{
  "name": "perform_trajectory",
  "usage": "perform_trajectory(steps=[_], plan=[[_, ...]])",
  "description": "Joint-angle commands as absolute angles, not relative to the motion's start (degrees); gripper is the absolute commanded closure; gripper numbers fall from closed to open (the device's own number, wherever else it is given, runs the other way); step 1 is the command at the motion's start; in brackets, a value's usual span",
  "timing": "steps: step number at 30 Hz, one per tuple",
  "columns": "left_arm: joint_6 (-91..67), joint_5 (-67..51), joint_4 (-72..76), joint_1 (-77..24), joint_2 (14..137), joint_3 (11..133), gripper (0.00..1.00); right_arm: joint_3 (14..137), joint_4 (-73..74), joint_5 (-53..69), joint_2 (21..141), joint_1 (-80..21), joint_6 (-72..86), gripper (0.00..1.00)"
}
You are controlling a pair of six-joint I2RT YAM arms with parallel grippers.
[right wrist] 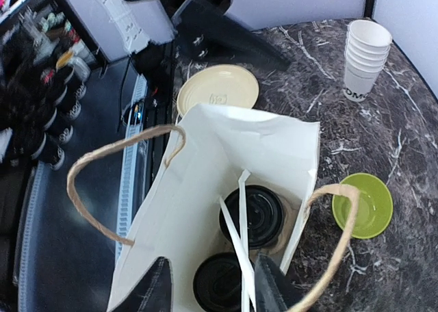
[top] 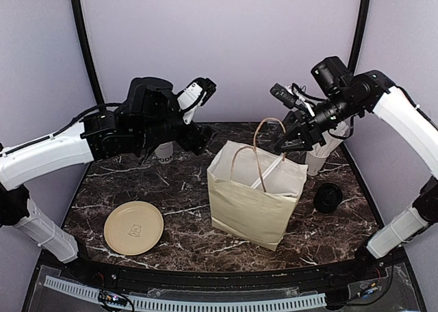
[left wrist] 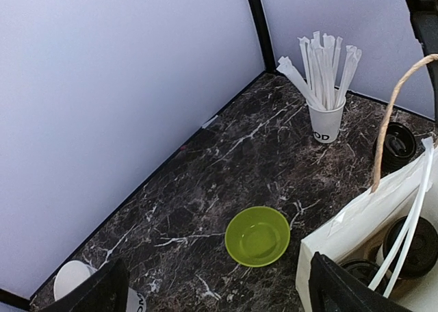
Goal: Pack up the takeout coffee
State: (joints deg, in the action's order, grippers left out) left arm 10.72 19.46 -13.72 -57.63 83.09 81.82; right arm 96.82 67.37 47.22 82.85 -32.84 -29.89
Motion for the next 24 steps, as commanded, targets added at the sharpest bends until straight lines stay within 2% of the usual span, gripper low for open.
perform_trajectory(steps=[1, 2, 8, 15, 24], plan=[[8.89, 25.90, -11.45, -57.57, 76.26, 78.90, 0.06, 96.69, 65.24, 42.81, 81.88, -37.30, -29.02, 0.91], [8.71, 26.82, -11.44, -57.57, 75.88, 78.24, 0.06, 96.75, 64.81, 41.82, 81.40, -38.43, -28.82, 1.00], [8.43, 30.17, -10.42, -57.57, 73.70, 76.34, 0.06, 100.83, 68.24, 42.52, 81.00, -48.29, -31.76, 1.00], [8.34, 32.64, -10.79, -57.57, 72.65, 76.11, 0.06, 97.25, 71.19, 42.46, 82.74, -60.06, -35.05, 1.00], [7.81, 33.86, -10.78, -57.57, 71.38, 75.30, 0.05, 100.77, 75.62, 46.76, 84.97, -65.84, -38.24, 1.00]])
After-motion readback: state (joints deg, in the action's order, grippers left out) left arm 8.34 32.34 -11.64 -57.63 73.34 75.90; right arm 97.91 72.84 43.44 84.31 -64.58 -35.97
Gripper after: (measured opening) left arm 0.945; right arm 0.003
